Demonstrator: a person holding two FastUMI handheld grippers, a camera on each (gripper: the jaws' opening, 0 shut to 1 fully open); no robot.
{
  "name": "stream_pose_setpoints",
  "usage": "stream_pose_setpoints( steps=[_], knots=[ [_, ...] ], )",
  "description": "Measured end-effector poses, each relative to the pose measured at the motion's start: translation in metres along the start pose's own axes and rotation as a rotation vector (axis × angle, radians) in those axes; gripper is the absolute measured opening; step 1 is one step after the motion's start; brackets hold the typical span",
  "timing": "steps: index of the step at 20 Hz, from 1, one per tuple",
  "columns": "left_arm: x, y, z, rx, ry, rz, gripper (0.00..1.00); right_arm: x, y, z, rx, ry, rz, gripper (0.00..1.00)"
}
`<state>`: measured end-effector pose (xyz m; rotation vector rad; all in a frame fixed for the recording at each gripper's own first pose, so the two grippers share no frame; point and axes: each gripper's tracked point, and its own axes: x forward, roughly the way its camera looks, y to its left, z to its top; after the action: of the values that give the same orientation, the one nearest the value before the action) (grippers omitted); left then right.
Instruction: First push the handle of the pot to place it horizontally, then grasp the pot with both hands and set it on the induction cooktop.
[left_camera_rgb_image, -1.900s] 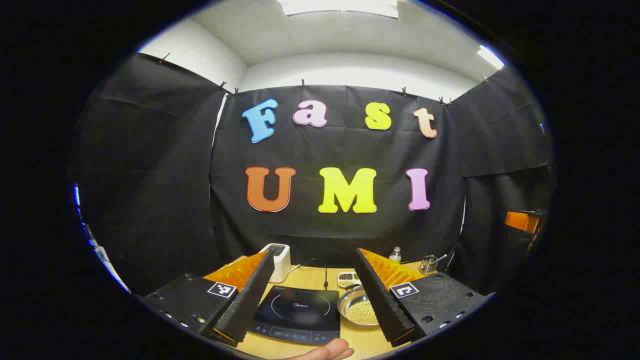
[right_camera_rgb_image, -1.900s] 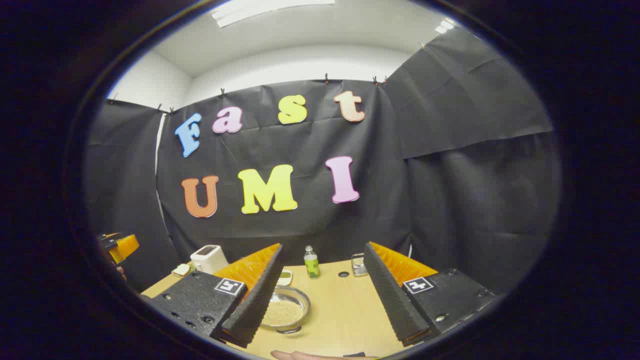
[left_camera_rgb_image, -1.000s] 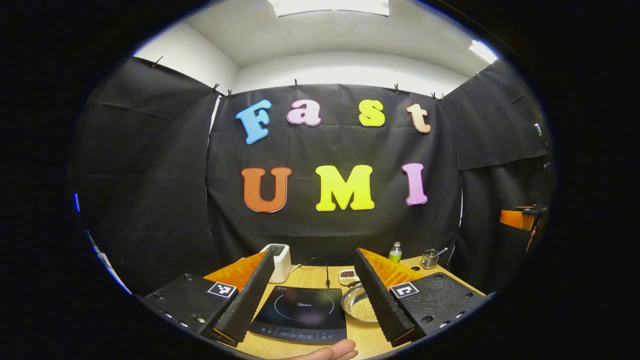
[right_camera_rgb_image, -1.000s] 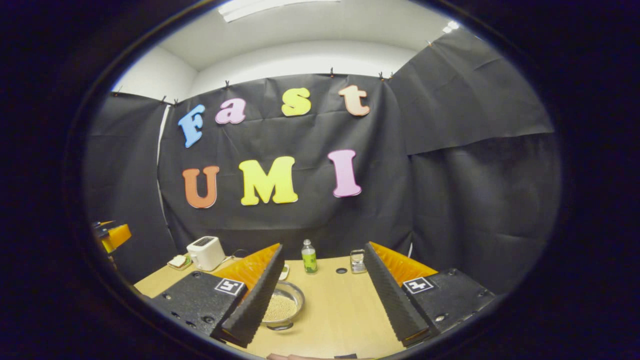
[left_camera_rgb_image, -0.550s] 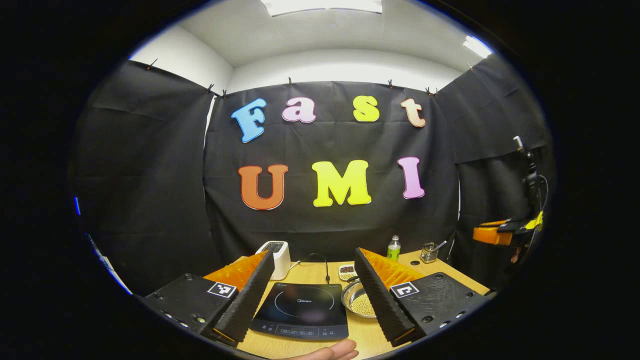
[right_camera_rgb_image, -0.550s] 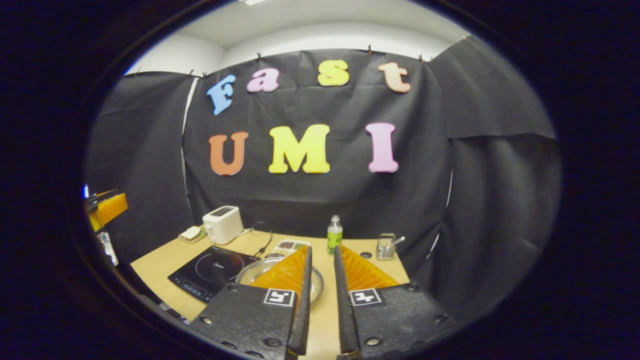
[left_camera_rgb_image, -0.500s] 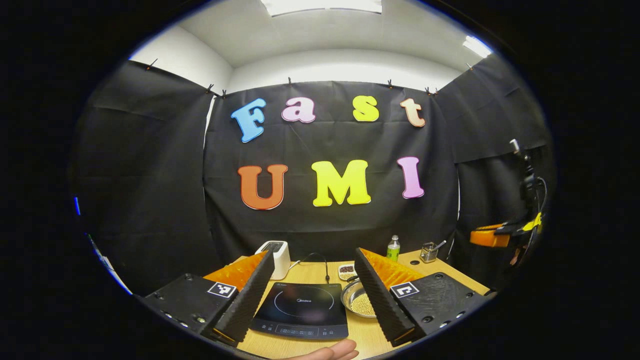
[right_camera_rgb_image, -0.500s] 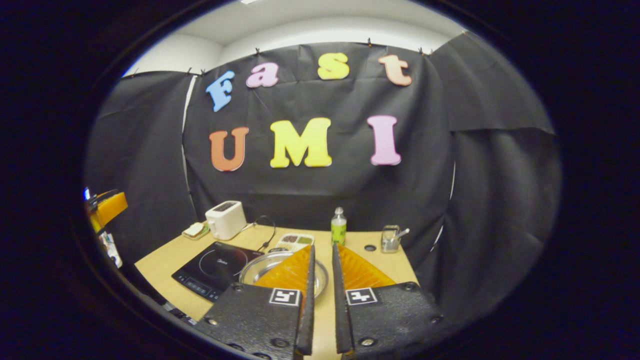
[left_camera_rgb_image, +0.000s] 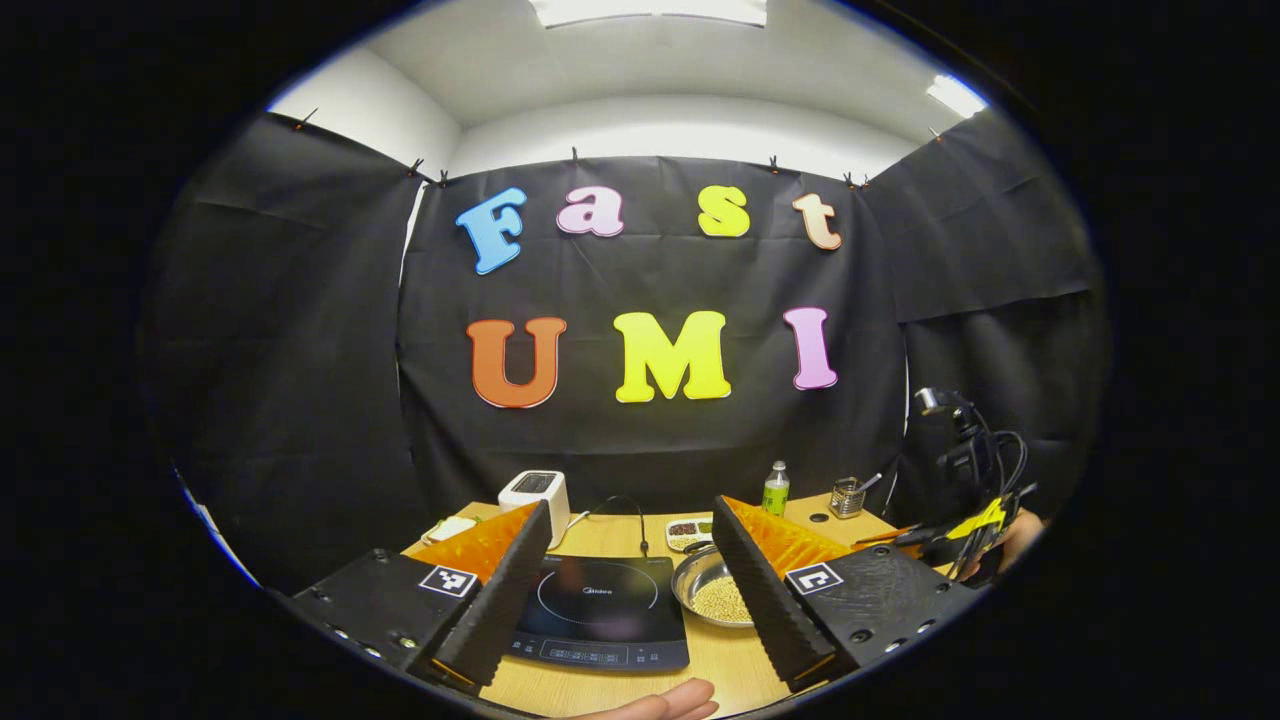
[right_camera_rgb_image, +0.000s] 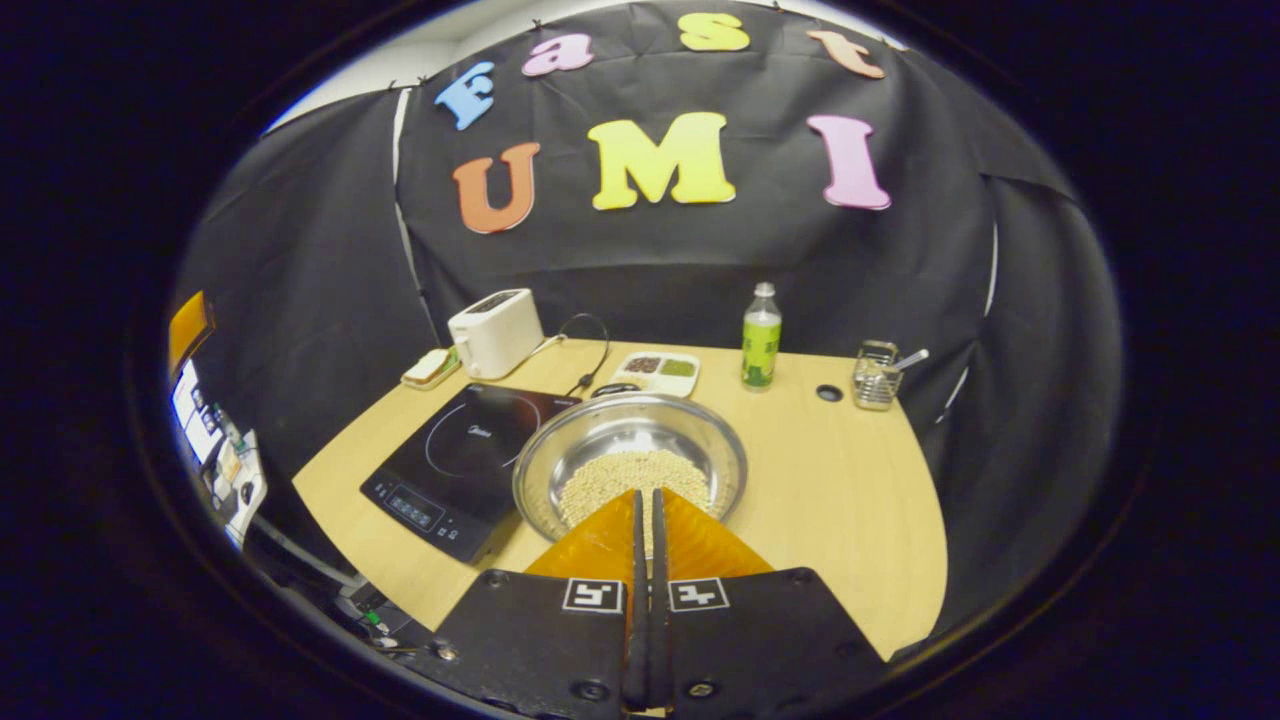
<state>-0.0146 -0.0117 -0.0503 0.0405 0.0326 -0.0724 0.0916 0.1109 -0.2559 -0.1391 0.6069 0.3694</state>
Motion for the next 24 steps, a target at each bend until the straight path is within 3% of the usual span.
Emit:
stream_pose_setpoints(
  steps=[3,5,10,14,19,20,22,23,24],
  knots=[
    [0.004,0.002,-0.002,0.002,0.0,0.009,0.96,0.028,0.008,-0.023,-0.011,0.051,0.013,0.0],
    [0.007,0.001,0.002,0.004,-0.02,0.009,0.96,0.044,0.011,-0.037,-0.037,0.082,0.019,0.04],
    [0.01,0.001,0.003,-0.002,-0.047,0.01,0.96,0.069,0.026,-0.072,0.001,0.212,0.107,0.02],
    [0.02,0.005,-0.011,-0.016,-0.018,0.026,0.96,0.07,0.031,-0.081,0.012,0.228,0.116,0.04],
    [0.03,-0.015,-0.025,-0.037,0.023,-0.04,0.96,0.07,0.046,-0.102,-0.025,0.242,0.158,0.01],
    [0.032,-0.013,-0.024,-0.033,0.018,-0.036,0.96,0.074,0.041,-0.106,-0.025,0.242,0.126,0.01],
    [0.037,-0.013,-0.024,-0.028,0.012,-0.027,0.96,0.079,0.042,-0.111,0.007,0.242,0.133,0.01],
    [0.04,-0.013,-0.025,-0.024,0.016,-0.024,0.86,0.079,0.042,-0.113,0.023,0.238,0.136,0.04],
    [0.042,-0.014,-0.026,-0.014,0.021,-0.027,0.96,0.078,0.039,-0.112,0.028,0.226,0.135,0.04]
  ],
)
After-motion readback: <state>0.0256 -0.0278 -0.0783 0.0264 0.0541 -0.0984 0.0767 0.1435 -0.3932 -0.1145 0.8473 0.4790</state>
